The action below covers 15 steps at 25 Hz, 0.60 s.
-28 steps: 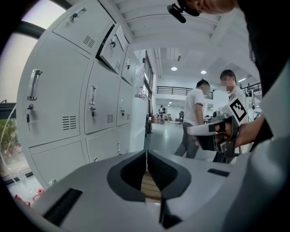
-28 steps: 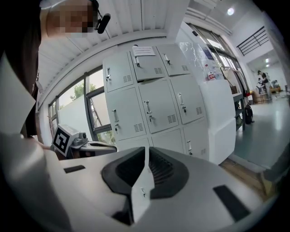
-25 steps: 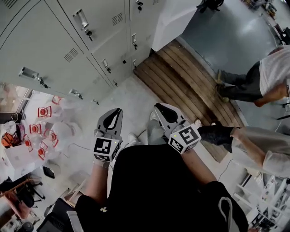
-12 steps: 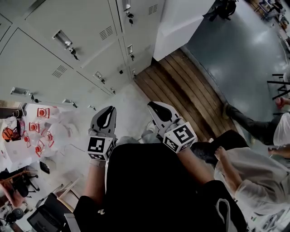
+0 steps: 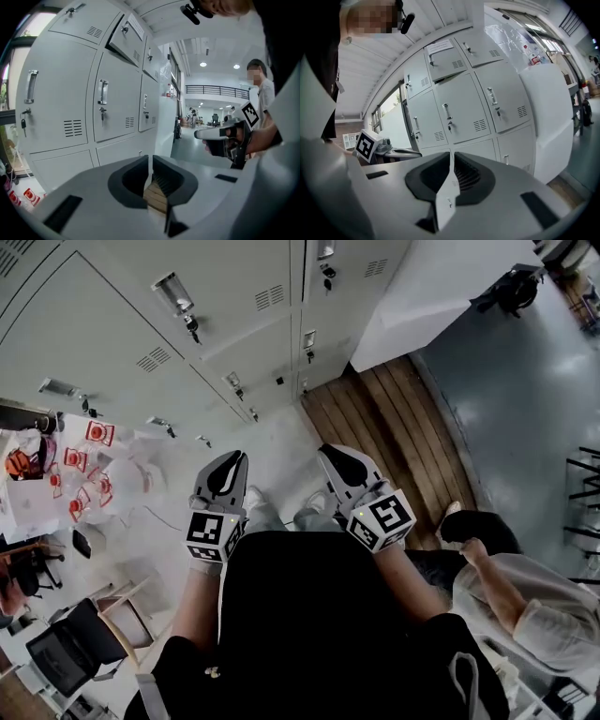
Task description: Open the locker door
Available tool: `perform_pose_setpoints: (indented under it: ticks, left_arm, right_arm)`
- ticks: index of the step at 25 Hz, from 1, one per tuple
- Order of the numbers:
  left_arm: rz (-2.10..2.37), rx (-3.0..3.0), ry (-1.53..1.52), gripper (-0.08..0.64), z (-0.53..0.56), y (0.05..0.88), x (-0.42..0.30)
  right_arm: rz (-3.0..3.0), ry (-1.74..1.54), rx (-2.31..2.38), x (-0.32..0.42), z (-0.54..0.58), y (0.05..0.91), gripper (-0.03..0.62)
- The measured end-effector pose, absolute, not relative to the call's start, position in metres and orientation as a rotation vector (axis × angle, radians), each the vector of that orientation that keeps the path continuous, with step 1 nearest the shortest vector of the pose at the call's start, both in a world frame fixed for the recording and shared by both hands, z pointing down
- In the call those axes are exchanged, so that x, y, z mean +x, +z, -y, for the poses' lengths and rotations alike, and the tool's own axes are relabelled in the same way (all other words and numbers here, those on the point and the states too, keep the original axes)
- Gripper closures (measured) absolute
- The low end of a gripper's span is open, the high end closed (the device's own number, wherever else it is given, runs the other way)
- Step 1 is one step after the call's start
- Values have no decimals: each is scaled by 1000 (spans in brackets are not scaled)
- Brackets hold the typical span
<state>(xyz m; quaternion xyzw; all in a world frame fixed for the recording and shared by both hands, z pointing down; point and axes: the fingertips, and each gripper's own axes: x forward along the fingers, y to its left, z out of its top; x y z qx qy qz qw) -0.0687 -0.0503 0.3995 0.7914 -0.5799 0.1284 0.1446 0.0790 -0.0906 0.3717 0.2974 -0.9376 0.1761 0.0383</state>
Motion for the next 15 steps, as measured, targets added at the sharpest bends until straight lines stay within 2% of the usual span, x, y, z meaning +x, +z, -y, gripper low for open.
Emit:
perform_pose_setpoints:
  ticks: [15]
  left_arm:
    - [1810,2021,322,531,27,456,-215]
  right_arm:
    - [2856,528,716,-42,66,376,547]
